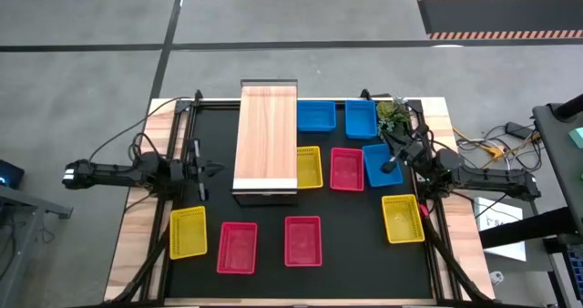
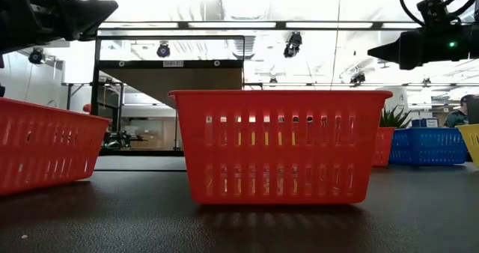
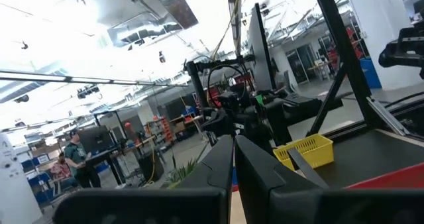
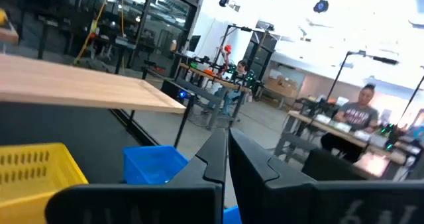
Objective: Stack baskets on shelf by color
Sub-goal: Put the bottom left red bin on the shelf
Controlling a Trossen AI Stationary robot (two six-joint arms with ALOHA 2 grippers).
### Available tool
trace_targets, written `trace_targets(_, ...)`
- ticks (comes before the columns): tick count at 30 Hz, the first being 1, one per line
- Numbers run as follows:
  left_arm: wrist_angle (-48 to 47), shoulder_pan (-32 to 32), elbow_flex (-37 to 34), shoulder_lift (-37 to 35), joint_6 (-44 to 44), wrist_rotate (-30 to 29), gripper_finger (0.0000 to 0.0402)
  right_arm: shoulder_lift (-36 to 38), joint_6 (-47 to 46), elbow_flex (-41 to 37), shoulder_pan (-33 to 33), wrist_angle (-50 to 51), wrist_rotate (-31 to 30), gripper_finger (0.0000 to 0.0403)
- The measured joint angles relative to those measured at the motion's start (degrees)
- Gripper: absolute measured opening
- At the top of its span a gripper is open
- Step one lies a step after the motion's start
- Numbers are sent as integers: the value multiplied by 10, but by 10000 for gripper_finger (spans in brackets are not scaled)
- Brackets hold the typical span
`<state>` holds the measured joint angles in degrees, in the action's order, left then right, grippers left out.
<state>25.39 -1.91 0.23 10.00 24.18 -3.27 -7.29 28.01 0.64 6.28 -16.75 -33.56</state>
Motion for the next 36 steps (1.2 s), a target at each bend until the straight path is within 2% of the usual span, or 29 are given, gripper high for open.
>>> trace_targets(6, 0, 0, 0, 0, 0, 0, 1, 0, -16, 0, 0, 0, 2, 9)
trace_targets(7, 2, 0, 0, 0, 0, 0, 1, 0, -54, 0, 0, 1, 11, 9)
trace_targets(11, 63, 0, 0, 2, 0, 0, 1, 0, -301, 0, 0, 1, 86, 9)
trace_targets(13, 111, 0, 0, 4, 0, 0, 1, 0, -351, 0, 0, -2, 92, 9)
trace_targets(18, 202, 0, 0, 4, -17, 0, 1, 0, -364, 0, 0, -2, 96, 9)
trace_targets(21, 220, 0, 0, 4, -84, -1, 1, 0, -364, 0, 0, -2, 96, 9)
trace_targets(27, 232, 0, 4, 5, -112, -1, 1, 0, -364, 0, 0, -2, 96, 9)
trace_targets(32, 268, 0, 4, 6, -264, -6, 1, 0, -373, 0, 0, -2, 96, 9)
trace_targets(36, 271, 0, 17, 14, -316, -11, 1, 0, -384, 0, 0, -42, 108, 9)
